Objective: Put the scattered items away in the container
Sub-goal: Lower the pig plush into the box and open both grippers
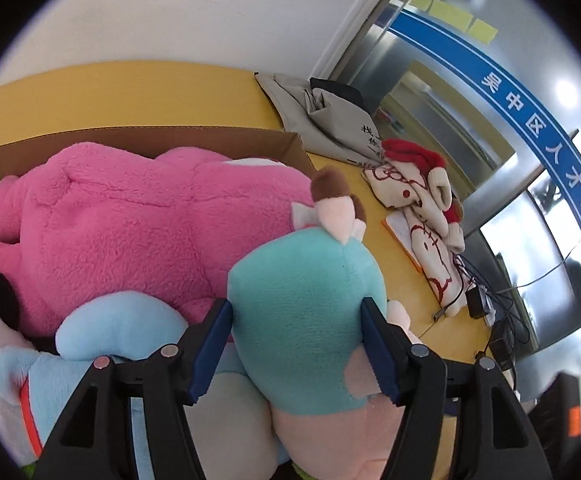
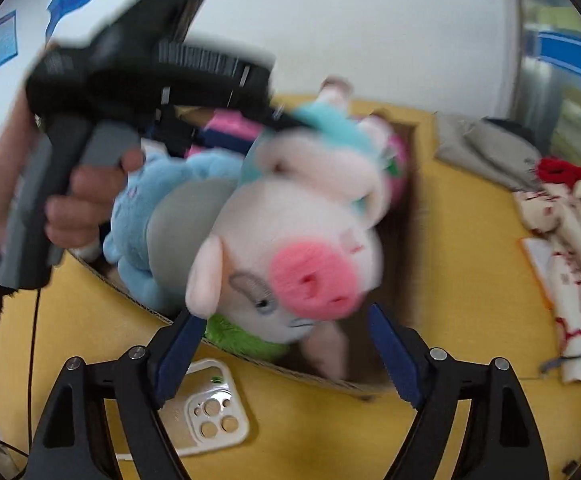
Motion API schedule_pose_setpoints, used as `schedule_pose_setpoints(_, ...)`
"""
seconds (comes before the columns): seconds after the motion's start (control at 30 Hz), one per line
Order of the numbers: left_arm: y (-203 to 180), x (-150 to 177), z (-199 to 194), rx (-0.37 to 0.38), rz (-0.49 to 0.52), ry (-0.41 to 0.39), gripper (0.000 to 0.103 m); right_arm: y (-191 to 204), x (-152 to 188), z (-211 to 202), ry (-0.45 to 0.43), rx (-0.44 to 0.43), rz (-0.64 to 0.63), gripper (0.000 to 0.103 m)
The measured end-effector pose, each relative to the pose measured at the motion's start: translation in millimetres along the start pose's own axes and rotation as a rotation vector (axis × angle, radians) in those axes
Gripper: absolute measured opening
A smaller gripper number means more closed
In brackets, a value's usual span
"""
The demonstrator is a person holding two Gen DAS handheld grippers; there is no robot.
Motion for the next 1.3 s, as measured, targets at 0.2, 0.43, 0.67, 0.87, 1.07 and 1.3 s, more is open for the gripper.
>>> schedule_pose_setpoints(0.2,-15.7,15.2,28.3,-0.033,0.014,0.044,0.078,-29.4,-18.1,-19.6,-0.041,0.056,0.082,0.045)
schedule_pose_setpoints(0.43,-33.0,29.5,-27.0,0.004,0.088,-0.054,0.075,-44.3,16.6,24.2,0.083,0.132,0.119,0.013)
schedule_pose_setpoints(0.67,59.5,82.8,-119.3,-0.169,0.101,-0.207,0.075,-23.9,4.8,-7.7,-0.017,0.183,0.072,0.063)
schedule_pose_setpoints(0.87,143.1,112.4,-116.6,-0.332,0.02,-0.184,0.073,0.7,17.5,40.1,0.088,0.16,0.038,0.047)
schedule_pose_setpoints(1.07,127.2,118.8,-153.1,-0.318,-0.02,-0.249,0.071,0.5,7.5,-28.2,-0.014,0.205,0.072,0.087)
schedule_pose_setpoints(1.3,106.0,163.2,-216.6,-0.318,-0.15,-0.431,0.076,28.1,13.9,-94.9,-0.058,0.175,0.145,0.103)
Point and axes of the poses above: each gripper's, at about its wrist camera, not at the fingertips, and z roughly the way its jaws point, y to its left, x to its underside, the point moved 8 cm from there along z, roughly the way its jaws point, and after that the axes turned 13 degrees about -z, right-handed, at the moved point
